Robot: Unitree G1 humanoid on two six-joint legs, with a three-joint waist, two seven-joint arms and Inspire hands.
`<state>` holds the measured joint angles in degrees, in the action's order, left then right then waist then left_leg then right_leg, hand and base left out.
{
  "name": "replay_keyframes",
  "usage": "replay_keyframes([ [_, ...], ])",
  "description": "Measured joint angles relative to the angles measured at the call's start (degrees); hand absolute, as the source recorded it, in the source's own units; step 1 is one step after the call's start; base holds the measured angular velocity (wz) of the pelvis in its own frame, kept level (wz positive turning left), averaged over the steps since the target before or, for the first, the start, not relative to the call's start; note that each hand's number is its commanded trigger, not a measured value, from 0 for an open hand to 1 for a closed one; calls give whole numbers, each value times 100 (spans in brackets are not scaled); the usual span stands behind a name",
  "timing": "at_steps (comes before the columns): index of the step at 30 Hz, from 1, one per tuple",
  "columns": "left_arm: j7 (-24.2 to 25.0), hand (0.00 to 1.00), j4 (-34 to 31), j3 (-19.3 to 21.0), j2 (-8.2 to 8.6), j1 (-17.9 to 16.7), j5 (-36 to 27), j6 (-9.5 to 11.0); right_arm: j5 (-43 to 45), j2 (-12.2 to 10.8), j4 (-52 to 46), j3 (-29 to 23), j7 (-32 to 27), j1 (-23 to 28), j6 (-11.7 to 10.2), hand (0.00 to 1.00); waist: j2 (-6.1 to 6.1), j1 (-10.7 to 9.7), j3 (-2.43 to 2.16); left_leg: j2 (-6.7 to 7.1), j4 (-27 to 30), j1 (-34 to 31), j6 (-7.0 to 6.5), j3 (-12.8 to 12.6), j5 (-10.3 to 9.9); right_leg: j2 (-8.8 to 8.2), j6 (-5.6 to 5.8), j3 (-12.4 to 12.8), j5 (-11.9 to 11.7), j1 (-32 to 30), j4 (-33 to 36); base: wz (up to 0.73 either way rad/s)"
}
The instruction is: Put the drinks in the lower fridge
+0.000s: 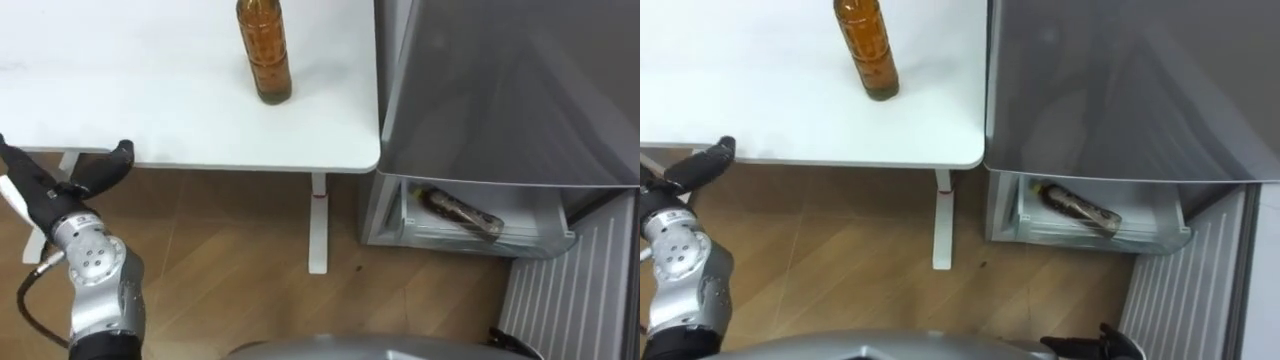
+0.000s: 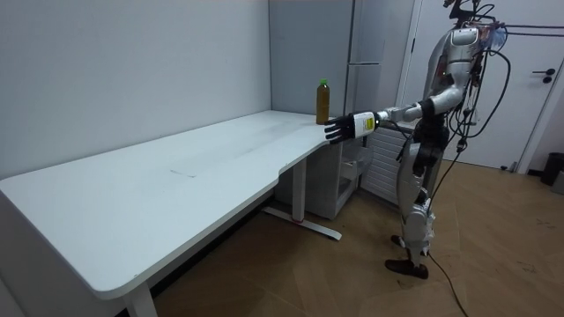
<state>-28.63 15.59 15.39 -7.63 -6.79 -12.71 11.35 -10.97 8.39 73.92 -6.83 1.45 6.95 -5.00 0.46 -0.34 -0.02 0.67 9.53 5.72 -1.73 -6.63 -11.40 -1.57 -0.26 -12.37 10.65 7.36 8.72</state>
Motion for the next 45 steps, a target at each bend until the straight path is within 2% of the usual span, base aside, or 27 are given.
replay_keyframes([
  [8, 252, 0, -684, -214, -50, 0, -4, 0, -8, -2, 42, -4, 55, -42, -1, 0, 12, -172, 24, 2, 1, 2, 0, 48, 0, 2, 0, 1, 0, 16, 4, 0],
  [10, 394, 0, -700, -227, -81, 3, -12, -1, -2, -15, 50, -10, 53, -61, -1, 0, 0, -264, 33, 0, 0, 1, 0, 52, -1, 5, -1, 5, -1, 17, 5, 0],
  [13, 559, 0, -700, -228, -85, 18, -33, -2, -3, -15, 48, -17, 47, -61, -1, 0, 3, -276, 54, -4, 1, -15, 1, 45, -2, 7, -4, 19, -2, -8, 11, -1],
  [20, 1010, 0, -700, -240, -85, 123, -142, -40, -4, -12, 45, -19, 46, -74, 5, 0, 25, -309, 53, -8, -10, -15, 3, 18, -9, 24, -7, 102, -6, -49, 13, -5],
  [25, 1237, 0, -699, -241, -84, 222, -138, -246, 10, -1, 44, -86, 77, -71, 20, 0, 75, -411, 52, -7, -13, -14, 1, 42, -19, 27, -10, 108, -9, -52, 11, -1],
  [29, 1456, 0, -694, -250, -84, 326, -141, -432, 9, 18, 26, -182, 133, -62, 100, 0, 117, -445, 29, -8, -12, -1, 1, 41, -19, 28, -12, 126, -11, -53, 13, -2],
  [35, 1603, 0, -697, -264, -136, 599, -473, -641, 52, 48, -28, -196, 327, -84, 218, 0, 114, -550, 31, -11, -12, 4, 1, 57, -19, 30, -12, 143, -11, -59, 52, 0],
  [42, 1917, 0, -639, -272, -153, 681, -677, -825, 172, 50, -46, -258, 293, -136, 313, 0, 78, -681, 52, -32, 5, -8, -1, 29, -21, 36, -12, 202, -11, -93, 104, 0],
  [45, 1974, 0, -220, -320, -280, 940, -761, -902, 254, 50, -63, -254, 267, -142, 329, 0, 104, -689, 47, -37, 14, -3, 3, -61, -27, 59, -27, 272, -24, -103, 108, -11],
])
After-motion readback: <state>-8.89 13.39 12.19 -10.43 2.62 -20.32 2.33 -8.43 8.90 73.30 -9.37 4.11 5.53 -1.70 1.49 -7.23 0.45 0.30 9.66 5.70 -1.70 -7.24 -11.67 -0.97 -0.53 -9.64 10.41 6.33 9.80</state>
